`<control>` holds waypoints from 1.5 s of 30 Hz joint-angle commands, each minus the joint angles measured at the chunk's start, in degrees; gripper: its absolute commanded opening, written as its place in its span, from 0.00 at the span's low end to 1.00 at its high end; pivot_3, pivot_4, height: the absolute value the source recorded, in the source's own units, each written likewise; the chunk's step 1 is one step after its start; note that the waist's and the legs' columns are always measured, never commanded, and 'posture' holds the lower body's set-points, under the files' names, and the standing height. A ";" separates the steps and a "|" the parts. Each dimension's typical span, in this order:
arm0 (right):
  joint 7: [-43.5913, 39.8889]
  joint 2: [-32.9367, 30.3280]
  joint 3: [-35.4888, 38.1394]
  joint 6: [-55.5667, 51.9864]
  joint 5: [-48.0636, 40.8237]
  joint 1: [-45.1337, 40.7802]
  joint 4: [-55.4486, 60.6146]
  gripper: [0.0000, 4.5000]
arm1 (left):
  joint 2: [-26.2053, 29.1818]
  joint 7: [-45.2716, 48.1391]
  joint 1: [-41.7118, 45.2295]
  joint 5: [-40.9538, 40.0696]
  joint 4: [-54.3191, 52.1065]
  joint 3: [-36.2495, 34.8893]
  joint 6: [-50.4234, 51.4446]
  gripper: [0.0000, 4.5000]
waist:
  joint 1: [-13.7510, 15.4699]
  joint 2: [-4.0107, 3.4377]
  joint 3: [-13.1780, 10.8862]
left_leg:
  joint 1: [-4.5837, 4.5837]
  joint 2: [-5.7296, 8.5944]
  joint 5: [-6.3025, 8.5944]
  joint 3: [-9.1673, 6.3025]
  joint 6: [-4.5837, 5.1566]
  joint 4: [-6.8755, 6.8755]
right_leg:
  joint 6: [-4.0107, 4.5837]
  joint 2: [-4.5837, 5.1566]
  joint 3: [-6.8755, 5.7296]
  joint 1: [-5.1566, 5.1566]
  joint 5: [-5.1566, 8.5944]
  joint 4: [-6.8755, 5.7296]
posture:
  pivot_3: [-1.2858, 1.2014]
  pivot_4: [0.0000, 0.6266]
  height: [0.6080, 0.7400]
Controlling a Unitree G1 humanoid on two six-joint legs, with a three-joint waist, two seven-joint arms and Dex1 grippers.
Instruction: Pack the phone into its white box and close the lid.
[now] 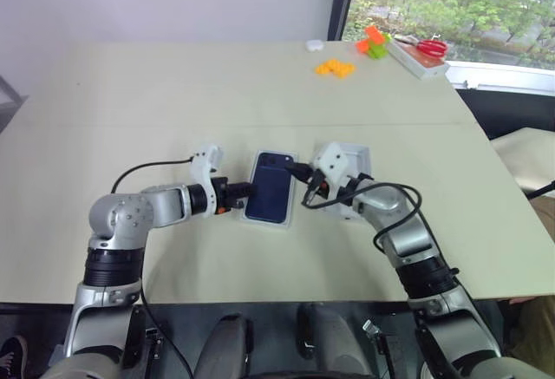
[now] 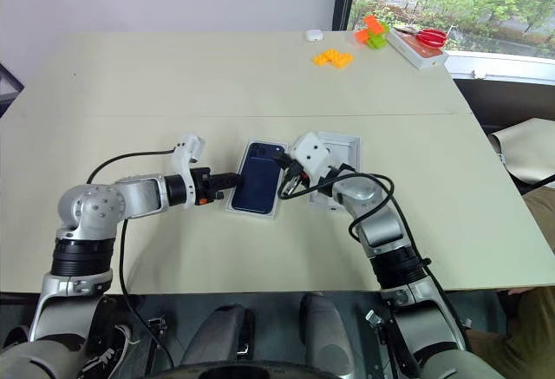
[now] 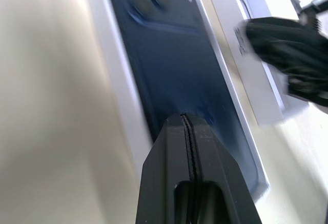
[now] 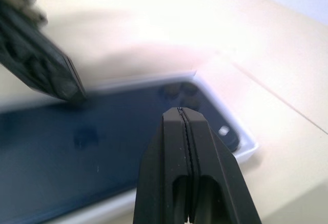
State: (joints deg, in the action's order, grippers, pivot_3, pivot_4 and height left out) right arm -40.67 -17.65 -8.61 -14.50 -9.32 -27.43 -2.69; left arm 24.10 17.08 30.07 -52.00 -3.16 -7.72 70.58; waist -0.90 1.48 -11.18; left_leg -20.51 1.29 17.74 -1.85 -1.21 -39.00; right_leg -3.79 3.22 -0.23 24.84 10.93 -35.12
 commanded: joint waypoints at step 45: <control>-4.20 -14.53 -11.31 14.90 19.93 1.62 3.21 0.00 | 9.44 26.48 -2.73 26.19 0.47 16.80 -19.51 0.01 | 0.21 -0.01 -0.01 | -0.79 0.07 0.10 0.10 0.17 -0.06 | -0.04 0.11 -0.01 0.68 0.01 0.08 | 0.52 0.24 1.00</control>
State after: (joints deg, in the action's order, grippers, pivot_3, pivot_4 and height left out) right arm -44.97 -32.46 -19.73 -1.30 9.86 -25.09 0.13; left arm 33.12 42.49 27.61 -26.34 -1.49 7.66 49.92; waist -0.68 1.47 -11.19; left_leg -21.29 1.36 17.84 -1.75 -1.03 -39.06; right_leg -3.84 3.33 -0.24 25.52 10.94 -35.04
